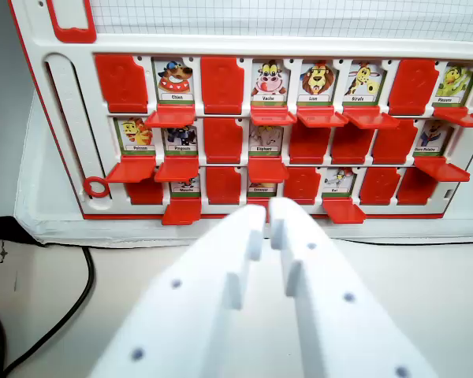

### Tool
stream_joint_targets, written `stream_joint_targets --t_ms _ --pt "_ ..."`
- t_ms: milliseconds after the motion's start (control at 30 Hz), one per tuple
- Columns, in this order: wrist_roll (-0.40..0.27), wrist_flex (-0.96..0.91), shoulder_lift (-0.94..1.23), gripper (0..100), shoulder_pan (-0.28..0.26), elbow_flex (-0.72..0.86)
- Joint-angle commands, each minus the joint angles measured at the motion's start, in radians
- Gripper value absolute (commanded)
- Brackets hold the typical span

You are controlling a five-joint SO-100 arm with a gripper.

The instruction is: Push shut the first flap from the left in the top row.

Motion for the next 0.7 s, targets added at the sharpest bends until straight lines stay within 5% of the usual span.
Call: stream_joint_targets --t_ms 0,667 --pt "0.000 0.031 0.104 0 0.009 -0.015" --pt "-0.005 0.064 0.067 0 0.044 -0.057"
